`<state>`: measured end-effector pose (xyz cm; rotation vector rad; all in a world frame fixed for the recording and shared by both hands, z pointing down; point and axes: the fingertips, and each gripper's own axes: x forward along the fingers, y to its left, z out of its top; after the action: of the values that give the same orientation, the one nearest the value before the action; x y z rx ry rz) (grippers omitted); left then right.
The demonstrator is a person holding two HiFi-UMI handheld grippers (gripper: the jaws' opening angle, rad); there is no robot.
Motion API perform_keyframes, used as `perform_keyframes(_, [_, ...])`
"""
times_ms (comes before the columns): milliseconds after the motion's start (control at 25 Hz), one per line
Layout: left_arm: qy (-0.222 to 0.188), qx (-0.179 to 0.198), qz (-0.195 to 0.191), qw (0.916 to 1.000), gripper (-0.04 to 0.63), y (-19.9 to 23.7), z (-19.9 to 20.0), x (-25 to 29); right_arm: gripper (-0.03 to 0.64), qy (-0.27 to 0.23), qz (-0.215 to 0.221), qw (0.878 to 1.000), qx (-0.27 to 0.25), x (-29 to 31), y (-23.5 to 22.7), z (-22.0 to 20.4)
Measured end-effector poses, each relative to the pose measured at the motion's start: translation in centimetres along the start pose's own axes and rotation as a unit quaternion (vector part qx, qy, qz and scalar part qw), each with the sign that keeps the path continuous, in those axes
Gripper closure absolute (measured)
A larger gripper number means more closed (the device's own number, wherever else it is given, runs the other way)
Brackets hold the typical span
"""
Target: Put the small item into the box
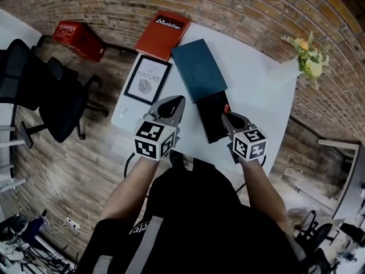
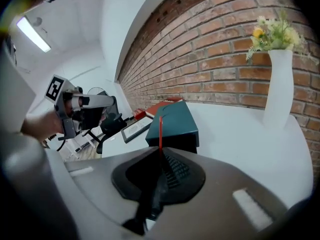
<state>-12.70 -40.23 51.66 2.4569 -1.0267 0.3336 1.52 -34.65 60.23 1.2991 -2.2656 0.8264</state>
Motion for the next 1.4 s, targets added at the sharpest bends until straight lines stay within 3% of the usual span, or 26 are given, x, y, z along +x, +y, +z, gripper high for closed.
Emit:
perform_keyframes(240, [0.003, -0.012, 0.006, 0.9999, 0.588, 0.9, -0.4, 0.4, 0.603, 0.053, 0.008, 0.998, 0.015, 2.6, -0.4, -2.2])
perform_keyframes(600, [0.003, -0.035, 0.022, 0.9991, 0.588, 2.2, -1.3, -0.5, 0.603, 0.143, 0.006, 0.99, -0.004, 5.6, -0.2, -5.1])
perform_keyframes(1120, [-0.003, -0.052, 0.043, 0.9977, 0.586, 3.8, -1.7, -1.2, 0.601, 0.227, 0.019, 0.973, -0.024, 7.8, 0.6, -7.6])
perform_keyframes(1400, [-0.005, -0.055, 0.048, 0.9973, 0.588, 3.9, -1.5, -1.3, 0.601, 0.244, 0.018, 0.969, -0.035, 8.2, 0.3, -8.0])
